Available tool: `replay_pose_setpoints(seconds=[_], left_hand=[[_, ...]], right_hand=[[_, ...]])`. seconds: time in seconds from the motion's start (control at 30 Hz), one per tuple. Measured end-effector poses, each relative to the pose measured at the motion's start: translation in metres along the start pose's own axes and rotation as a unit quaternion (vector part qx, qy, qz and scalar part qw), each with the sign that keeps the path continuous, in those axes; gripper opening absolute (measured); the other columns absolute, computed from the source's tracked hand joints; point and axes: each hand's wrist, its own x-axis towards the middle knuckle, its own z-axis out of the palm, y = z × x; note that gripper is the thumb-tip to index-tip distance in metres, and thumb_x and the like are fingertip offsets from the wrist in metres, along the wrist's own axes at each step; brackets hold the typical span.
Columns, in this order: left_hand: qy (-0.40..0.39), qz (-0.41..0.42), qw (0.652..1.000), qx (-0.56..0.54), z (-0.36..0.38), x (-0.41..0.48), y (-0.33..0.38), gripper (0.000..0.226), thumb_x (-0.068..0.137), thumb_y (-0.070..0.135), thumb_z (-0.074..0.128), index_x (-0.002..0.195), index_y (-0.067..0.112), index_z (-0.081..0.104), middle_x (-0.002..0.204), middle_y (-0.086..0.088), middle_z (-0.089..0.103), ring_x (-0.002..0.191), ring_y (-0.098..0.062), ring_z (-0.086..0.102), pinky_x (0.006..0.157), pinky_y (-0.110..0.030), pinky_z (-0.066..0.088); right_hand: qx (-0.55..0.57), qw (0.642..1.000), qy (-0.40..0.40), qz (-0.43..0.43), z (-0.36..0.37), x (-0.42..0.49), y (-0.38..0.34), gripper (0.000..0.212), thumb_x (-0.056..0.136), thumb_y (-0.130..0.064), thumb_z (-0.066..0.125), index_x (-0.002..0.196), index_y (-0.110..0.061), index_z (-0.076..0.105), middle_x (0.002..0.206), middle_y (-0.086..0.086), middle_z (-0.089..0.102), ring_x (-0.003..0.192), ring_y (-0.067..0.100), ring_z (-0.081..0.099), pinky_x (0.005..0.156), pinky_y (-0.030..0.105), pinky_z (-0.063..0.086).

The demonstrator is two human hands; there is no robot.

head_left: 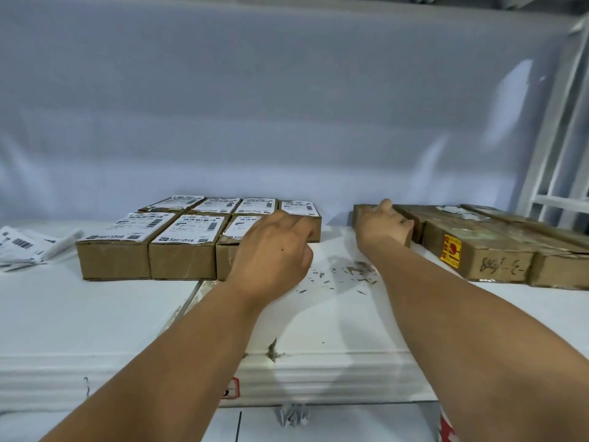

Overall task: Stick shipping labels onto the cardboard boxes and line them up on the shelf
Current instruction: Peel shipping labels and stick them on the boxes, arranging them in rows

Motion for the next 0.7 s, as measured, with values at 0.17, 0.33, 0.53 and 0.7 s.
replay_pose_setpoints(seconds=[0.17,0.33,0.53,0.7], left_hand=[[-0.014,0.081,0.997,0.009,-0.006,0.0,0.015,0.025,0.069,0.016,0.038,0.076,0.011,0.061,0.068,-0.001,0.061,0.066,-0.024,0.059,0.048,-0.023,0.036],[-0.081,0.18,0.978,0.063,-0.015,-0.006,0.033,0.018,0.067,0.014,0.062,0.084,0.011,0.063,0.063,-0.002,0.058,0.056,-0.026,0.058,0.044,-0.021,0.022],[-0.205,0.1,0.963,0.141,-0.027,-0.018,0.059,0.03,0.093,0.011,0.035,0.121,0.016,0.044,0.113,-0.002,0.056,0.105,-0.025,0.053,0.06,-0.031,0.032],[-0.256,-0.064,0.964,0.013,-0.036,-0.03,0.06,0.04,0.093,0.016,0.04,0.133,0.014,0.04,0.124,-0.009,0.055,0.11,-0.029,0.053,0.076,-0.035,0.044]], right_hand=[[-0.025,0.998,0.043,-0.049,-0.008,-0.024,0.018,0.044,0.093,-0.027,0.04,0.134,-0.013,0.045,0.122,0.014,0.039,0.113,0.037,0.046,0.104,0.049,0.03],[-0.042,0.993,0.074,-0.085,-0.014,-0.067,0.037,0.046,0.091,-0.042,0.043,0.132,-0.022,0.046,0.127,0.014,0.043,0.115,0.033,0.043,0.096,0.041,0.032],[0.05,0.986,0.111,-0.115,-0.02,-0.115,0.054,0.06,0.083,-0.061,0.048,0.129,-0.024,0.048,0.134,0.006,0.042,0.127,0.029,0.032,0.102,0.048,0.028],[0.229,0.957,0.078,-0.161,-0.024,-0.146,0.058,0.061,0.079,-0.053,0.062,0.131,-0.024,0.05,0.13,0.001,0.037,0.126,0.028,0.03,0.102,0.034,0.036]])
